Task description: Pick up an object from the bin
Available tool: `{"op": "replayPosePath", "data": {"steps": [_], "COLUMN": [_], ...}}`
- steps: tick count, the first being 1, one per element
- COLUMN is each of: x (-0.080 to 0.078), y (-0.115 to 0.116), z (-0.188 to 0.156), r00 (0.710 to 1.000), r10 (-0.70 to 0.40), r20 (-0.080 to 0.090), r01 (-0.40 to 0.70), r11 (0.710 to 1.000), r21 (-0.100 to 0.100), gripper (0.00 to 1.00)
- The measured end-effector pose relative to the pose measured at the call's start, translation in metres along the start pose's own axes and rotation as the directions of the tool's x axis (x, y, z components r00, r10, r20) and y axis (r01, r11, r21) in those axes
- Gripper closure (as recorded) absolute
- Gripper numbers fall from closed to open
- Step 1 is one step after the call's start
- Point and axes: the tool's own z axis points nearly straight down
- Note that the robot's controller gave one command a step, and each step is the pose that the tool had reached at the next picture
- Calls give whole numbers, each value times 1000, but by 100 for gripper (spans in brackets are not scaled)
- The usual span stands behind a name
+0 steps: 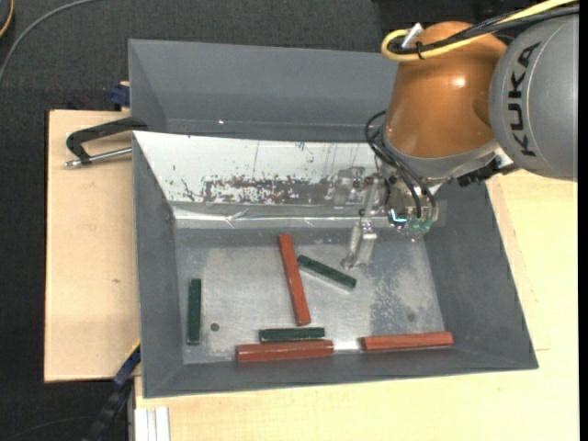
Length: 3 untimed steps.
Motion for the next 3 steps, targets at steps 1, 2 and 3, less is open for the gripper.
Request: {"op": "replayPosePath", "data": {"steps": [1, 2, 3], "x": [16, 13, 10], "y": [-1, -1, -1], "z": [148, 144, 0], "r00": [999, 999, 997], "r10": [-53, -52, -74], "r20": [-1, 8, 22], "r01": [53, 52, 74], "r11": [999, 999, 997], "r21": [0, 0, 1], "gripper": [0, 100, 100]}}
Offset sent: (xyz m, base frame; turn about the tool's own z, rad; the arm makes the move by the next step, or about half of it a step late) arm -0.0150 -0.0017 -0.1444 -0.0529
